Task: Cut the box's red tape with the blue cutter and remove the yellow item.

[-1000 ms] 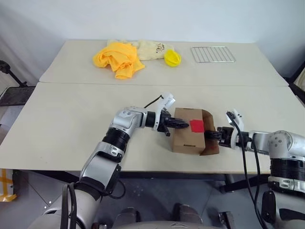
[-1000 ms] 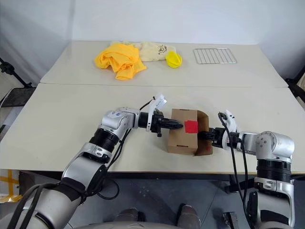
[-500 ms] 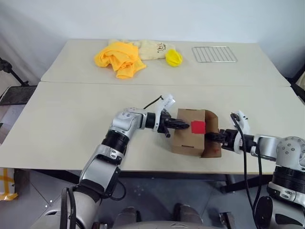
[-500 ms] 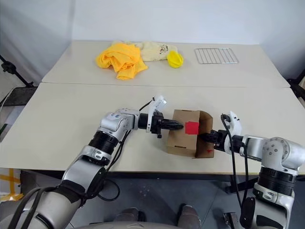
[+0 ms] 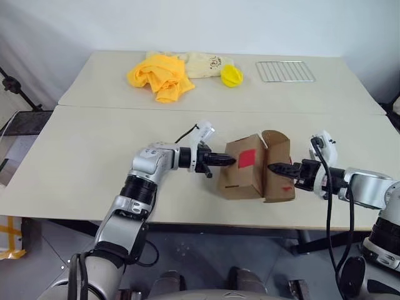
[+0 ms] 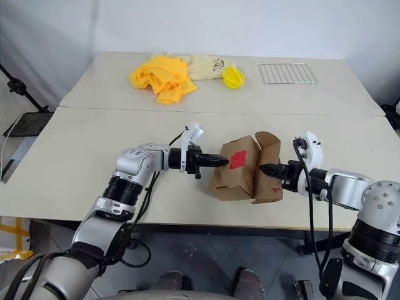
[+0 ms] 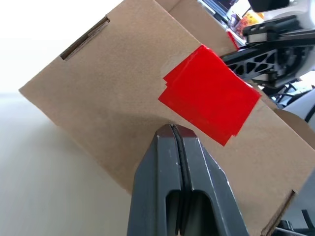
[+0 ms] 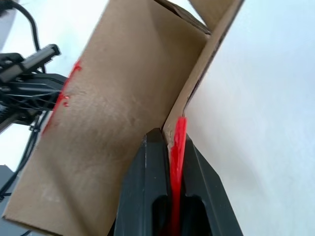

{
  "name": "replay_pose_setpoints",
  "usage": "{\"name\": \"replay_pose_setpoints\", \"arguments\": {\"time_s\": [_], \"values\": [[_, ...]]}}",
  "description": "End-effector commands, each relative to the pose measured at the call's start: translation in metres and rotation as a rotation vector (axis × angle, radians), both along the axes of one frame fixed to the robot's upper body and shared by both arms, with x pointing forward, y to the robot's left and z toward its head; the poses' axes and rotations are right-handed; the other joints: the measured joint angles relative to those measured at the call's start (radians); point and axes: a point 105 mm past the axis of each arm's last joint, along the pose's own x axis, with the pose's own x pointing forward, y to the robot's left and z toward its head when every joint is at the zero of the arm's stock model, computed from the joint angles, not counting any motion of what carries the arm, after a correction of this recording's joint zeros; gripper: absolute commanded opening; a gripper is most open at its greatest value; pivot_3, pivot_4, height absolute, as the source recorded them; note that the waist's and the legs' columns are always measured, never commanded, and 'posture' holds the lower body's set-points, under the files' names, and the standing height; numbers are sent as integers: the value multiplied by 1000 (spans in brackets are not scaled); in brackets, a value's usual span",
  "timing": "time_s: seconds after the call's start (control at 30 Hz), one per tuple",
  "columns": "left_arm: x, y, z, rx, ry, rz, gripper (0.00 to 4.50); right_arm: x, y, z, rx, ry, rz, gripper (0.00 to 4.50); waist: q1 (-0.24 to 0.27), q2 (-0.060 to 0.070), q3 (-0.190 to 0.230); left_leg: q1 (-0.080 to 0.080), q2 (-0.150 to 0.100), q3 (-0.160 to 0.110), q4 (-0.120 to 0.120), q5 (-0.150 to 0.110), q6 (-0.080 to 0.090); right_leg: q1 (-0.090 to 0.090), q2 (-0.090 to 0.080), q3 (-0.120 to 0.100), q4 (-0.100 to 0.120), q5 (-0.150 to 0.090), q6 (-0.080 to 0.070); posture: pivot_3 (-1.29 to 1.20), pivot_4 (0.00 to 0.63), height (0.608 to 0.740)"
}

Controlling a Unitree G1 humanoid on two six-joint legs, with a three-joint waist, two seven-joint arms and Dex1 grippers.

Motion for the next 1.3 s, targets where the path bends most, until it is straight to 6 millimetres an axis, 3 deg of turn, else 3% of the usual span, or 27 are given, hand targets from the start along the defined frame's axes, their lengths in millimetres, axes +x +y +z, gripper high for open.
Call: {"name": "replay_pose_setpoints", "arguments": {"time_s": [0.03,0.3,0.53,0.73,0.83,0.93,1.07,1.13,1.3], "values": [[-3,-9,-18,48,45,12,0,-5,23,27,47,-90,136,41,-1,0,0,0,0,0,0,0,0,0,0,0,0,0,0,0,150,740],[2,-10,-16,42,36,34,0,-2,26,43,-51,-98,178,41,-1,0,0,-2,0,0,0,0,0,-2,0,0,0,0,0,0,150,740],[3,-10,-14,40,28,31,0,3,16,34,-159,-10,173,41,-2,1,1,-2,0,1,-1,0,0,-2,0,0,-1,0,0,0,150,740],[10,10,-6,41,26,51,0,9,11,29,-224,31,160,41,-3,1,1,-2,0,1,-1,0,0,-2,0,0,-1,0,0,0,150,740],[17,23,8,-1,33,74,0,12,11,29,-252,34,168,41,-4,1,1,-2,0,1,-1,0,0,-2,0,0,-1,0,0,0,150,740],[23,31,37,-93,28,69,0,13,11,29,-280,36,175,41,-5,0,1,-2,0,1,-1,0,0,-3,0,0,-1,0,0,0,150,740],[12,18,74,-192,2,-38,0,14,11,30,-299,33,185,41,-2,0,1,-3,0,1,-1,0,0,-3,0,-1,-1,0,0,0,150,740],[6,8,83,-207,-12,-84,0,14,11,31,-304,27,192,41,-2,0,1,-3,0,1,-1,0,0,-3,0,-1,-1,0,0,0,150,740],[2,-23,70,-157,-37,-124,0,12,14,36,-308,11,211,41,-4,-1,1,-3,0,1,-1,0,0,-3,0,-1,-1,0,0,0,150,740]]}}
